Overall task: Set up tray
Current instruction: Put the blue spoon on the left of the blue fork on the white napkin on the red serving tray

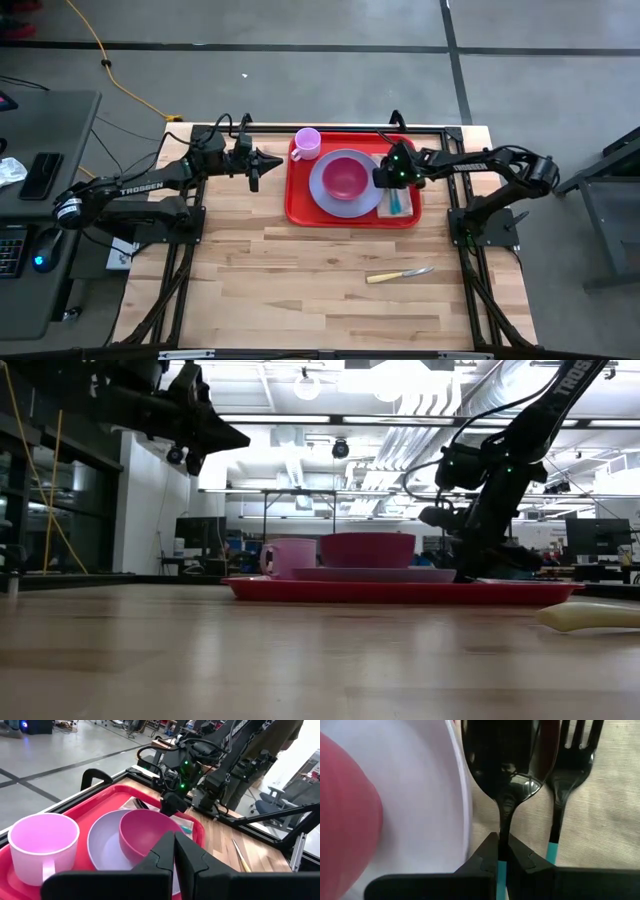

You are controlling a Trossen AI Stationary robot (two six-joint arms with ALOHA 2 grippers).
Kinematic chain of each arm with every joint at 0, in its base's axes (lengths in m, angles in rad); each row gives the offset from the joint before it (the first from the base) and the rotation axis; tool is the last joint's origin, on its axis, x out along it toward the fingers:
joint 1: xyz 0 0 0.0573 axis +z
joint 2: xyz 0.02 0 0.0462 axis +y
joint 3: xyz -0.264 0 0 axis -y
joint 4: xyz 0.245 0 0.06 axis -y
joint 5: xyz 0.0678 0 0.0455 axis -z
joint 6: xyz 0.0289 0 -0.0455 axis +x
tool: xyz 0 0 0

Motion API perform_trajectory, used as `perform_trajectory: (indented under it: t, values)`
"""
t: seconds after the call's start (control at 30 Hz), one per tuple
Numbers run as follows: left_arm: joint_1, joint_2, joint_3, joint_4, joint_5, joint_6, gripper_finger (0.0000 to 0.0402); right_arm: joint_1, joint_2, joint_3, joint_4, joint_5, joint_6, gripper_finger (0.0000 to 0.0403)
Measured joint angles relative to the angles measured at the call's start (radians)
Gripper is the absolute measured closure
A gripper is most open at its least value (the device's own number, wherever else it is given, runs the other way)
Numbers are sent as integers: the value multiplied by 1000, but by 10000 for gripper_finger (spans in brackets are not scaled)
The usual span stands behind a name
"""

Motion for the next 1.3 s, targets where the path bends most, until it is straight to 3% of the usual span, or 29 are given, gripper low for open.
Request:
perform_trajectory:
  t: [1.1,1.3]
  values:
    - [0,0,0,1,-3,-11,360,-7,-10,-3,4,-24,-35,402]
    - [0,0,0,1,-5,-11,360,-7,-11,-3,8,-28,-34,374]
